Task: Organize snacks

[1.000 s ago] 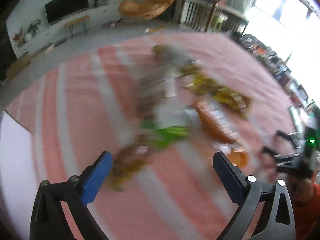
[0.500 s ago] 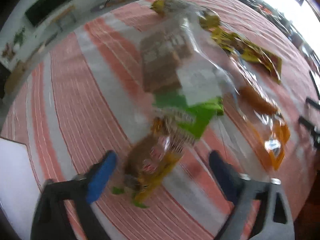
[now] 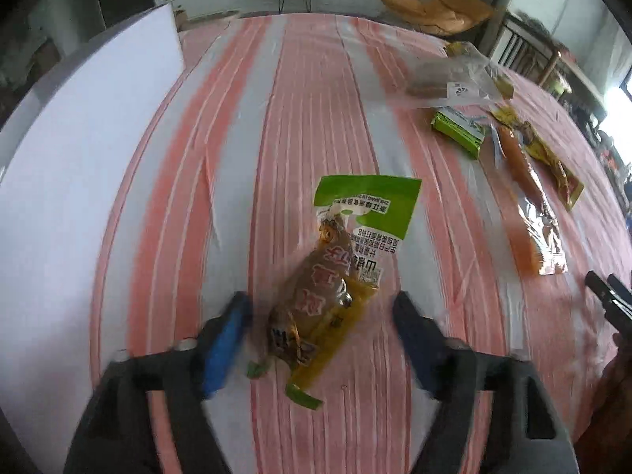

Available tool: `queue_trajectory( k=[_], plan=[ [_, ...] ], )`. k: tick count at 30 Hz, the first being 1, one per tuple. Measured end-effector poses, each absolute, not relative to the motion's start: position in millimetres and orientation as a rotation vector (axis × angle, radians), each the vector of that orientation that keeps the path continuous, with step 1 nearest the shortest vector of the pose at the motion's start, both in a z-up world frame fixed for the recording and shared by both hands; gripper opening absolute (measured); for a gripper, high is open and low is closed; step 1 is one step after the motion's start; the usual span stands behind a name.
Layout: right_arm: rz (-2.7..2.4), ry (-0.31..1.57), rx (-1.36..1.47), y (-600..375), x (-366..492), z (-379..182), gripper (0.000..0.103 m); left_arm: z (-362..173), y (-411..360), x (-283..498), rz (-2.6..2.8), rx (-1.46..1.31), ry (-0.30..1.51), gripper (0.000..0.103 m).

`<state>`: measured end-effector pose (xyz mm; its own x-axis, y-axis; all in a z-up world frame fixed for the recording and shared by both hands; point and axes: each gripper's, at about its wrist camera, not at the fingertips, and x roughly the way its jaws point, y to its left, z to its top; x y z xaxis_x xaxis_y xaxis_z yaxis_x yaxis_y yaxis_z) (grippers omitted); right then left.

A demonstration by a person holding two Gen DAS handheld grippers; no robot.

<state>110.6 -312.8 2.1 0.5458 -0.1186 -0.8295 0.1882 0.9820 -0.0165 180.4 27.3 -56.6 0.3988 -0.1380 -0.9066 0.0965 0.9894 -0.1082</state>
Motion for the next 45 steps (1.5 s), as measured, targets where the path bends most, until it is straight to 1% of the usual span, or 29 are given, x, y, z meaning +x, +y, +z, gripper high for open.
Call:
queue_trajectory(
  k=[1, 4, 5, 8, 10, 18, 32, 37, 45],
  plan=[
    [-0.182, 0.977, 0.078, -312.4, 110.3, 1.8, 0.103, -57.5, 23.8, 179.6, -0.188, -0.03, 1.154, 0.094],
    [-0.181, 0.976, 0.078, -312.8, 110.4, 2.1, 0.103, -65.6, 6.0, 183.9, -0.264, 0.127, 1.139, 0.095],
    [-0.179, 0.975, 0.078, -312.5, 110.2, 2.2, 0.103, -66.4, 1.8, 188.7, -0.287, 0.179, 1.123, 0.098],
    [-0.176, 0.974, 0.08, -312.1, 110.0, 2.9, 0.103, -69.6, 8.6, 202.3, -0.337, 0.168, 1.086, 0.103],
    [-0.177, 0.973, 0.08, -312.1, 109.9, 2.9, 0.103, -71.0, 12.3, 212.5, -0.344, 0.16, 1.055, 0.103],
    [-0.177, 0.974, 0.078, -312.4, 109.9, 2.8, 0.103, -75.4, 9.9, 197.0, -0.322, 0.158, 0.946, 0.103],
    [-0.176, 0.974, 0.077, -312.2, 109.9, 2.8, 0.103, -74.0, 17.7, 193.5, -0.272, 0.156, 0.937, 0.103],
    [-0.176, 0.974, 0.078, -312.3, 110.0, 2.8, 0.103, -73.8, 48.7, 200.3, -0.112, 0.04, 0.953, 0.103],
    [-0.177, 0.974, 0.077, -312.3, 110.0, 2.8, 0.103, -73.2, 50.6, 203.0, -0.101, 0.045, 0.953, 0.103]
  ],
)
